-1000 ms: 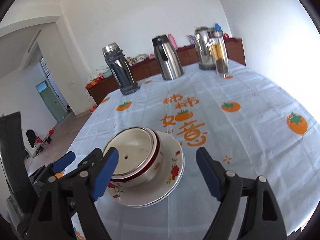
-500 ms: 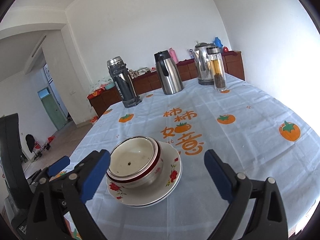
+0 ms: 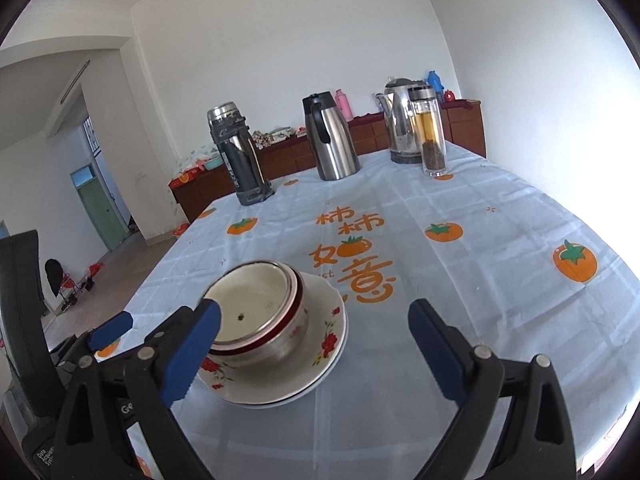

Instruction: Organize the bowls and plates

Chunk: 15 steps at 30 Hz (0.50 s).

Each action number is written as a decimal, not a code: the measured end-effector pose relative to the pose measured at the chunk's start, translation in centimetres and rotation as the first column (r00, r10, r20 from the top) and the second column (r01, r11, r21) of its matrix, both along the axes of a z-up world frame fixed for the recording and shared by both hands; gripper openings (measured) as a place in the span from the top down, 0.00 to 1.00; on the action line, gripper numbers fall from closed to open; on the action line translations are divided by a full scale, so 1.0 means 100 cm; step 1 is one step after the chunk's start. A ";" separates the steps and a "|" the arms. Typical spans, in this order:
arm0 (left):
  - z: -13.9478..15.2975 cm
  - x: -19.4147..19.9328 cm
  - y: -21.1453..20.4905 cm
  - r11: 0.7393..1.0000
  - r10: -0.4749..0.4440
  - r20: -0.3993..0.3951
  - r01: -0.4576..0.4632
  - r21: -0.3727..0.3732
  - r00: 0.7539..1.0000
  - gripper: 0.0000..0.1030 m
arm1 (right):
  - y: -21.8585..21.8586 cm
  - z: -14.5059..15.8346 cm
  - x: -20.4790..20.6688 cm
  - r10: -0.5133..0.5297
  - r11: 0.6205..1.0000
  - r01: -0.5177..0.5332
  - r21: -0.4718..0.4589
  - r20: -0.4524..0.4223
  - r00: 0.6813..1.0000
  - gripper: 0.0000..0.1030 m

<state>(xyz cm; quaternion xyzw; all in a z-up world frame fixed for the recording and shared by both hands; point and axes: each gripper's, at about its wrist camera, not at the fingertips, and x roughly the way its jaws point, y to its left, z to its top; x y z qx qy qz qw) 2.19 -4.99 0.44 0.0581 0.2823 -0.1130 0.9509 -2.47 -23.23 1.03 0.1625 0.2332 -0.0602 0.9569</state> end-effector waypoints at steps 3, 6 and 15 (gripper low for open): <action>-0.005 -0.001 0.001 1.000 -0.002 0.001 0.002 0.006 1.000 0.20 | 0.002 -0.005 -0.003 0.003 1.000 -0.003 -0.019 0.004 1.000 0.06; -0.006 -0.003 0.002 1.000 -0.011 -0.007 0.011 -0.007 1.000 0.20 | 0.003 -0.010 -0.007 -0.002 1.000 0.002 -0.017 0.021 1.000 0.06; -0.001 -0.018 0.007 1.000 0.006 0.026 -0.006 -0.022 1.000 0.20 | 0.012 -0.009 -0.019 -0.020 0.998 0.023 -0.060 0.057 0.998 0.06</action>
